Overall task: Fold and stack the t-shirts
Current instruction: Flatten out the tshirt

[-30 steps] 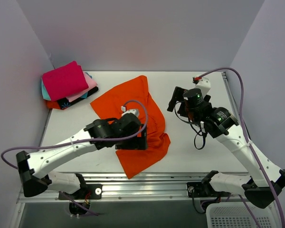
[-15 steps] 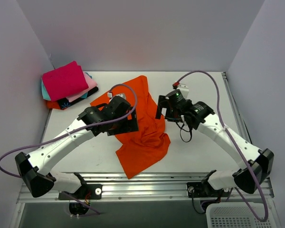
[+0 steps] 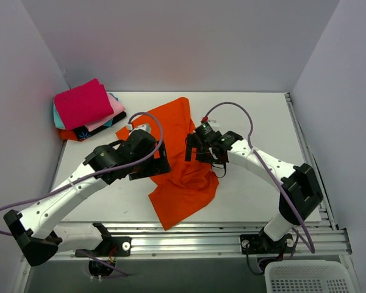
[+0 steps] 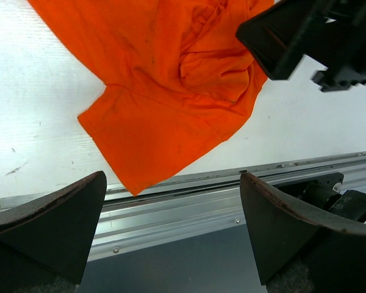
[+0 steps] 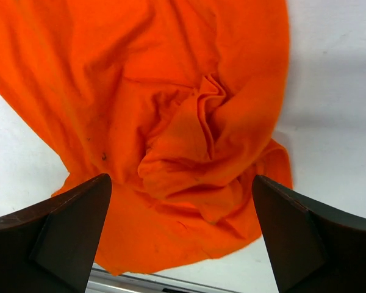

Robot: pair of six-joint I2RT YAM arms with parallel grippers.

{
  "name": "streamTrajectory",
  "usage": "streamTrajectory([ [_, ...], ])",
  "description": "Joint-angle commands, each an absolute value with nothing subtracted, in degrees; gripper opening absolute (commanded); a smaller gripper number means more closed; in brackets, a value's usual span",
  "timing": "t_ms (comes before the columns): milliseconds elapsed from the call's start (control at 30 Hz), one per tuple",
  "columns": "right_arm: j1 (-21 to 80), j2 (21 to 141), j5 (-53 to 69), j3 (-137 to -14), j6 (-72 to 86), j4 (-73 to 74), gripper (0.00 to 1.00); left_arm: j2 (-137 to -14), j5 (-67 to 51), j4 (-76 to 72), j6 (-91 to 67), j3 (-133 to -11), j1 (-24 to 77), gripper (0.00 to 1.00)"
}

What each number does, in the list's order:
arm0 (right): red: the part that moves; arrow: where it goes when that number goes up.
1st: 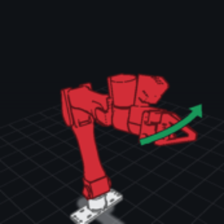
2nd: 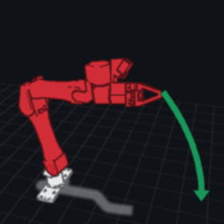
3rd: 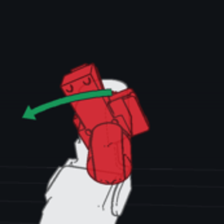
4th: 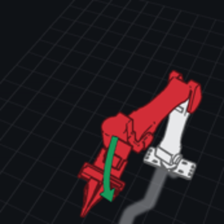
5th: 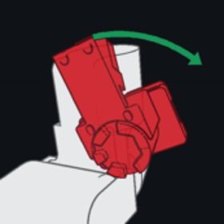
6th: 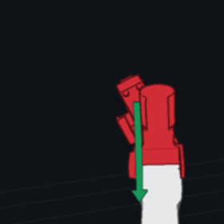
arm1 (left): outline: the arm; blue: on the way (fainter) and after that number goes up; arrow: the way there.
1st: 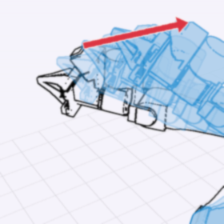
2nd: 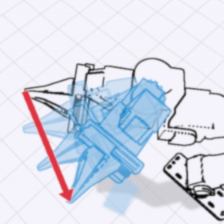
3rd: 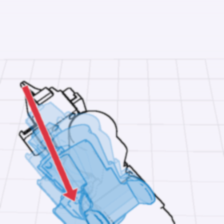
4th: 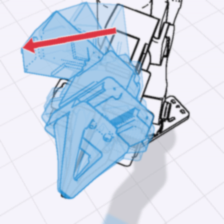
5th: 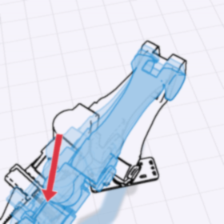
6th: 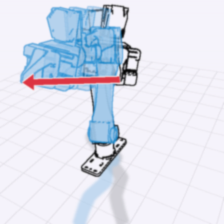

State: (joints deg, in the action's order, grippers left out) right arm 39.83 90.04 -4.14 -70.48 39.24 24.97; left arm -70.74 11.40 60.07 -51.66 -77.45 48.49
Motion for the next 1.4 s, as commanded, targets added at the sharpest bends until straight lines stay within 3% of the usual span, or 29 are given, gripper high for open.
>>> streamTrajectory([
  [0,41.3,94.0,-2.5,-70.9,40.1,22.2,0.95,-65.6,13.8,62.9,-52.9,-75.8,47.7,1.00],
  [300,42.3,99.1,-2.1,-72.1,40.1,20.3,0.89,-60.1,16.0,66.3,-54.1,-73.7,46.5,1.00],
  [767,42.4,101.5,-2.8,-73.8,39.6,20.7,0.81,-62.4,14.9,66.1,-50.1,-75.0,43.1,1.00],
  [933,42.3,102.0,-3.3,-74.2,39.5,20.7,0.74,-62.3,14.1,66.1,-49.4,-74.5,42.0,1.00],
  [1367,42.2,103.0,-5.8,-74.8,38.9,22.8,0.73,-62.3,12.7,66.2,-47.7,-74.0,39.6,1.00],
])
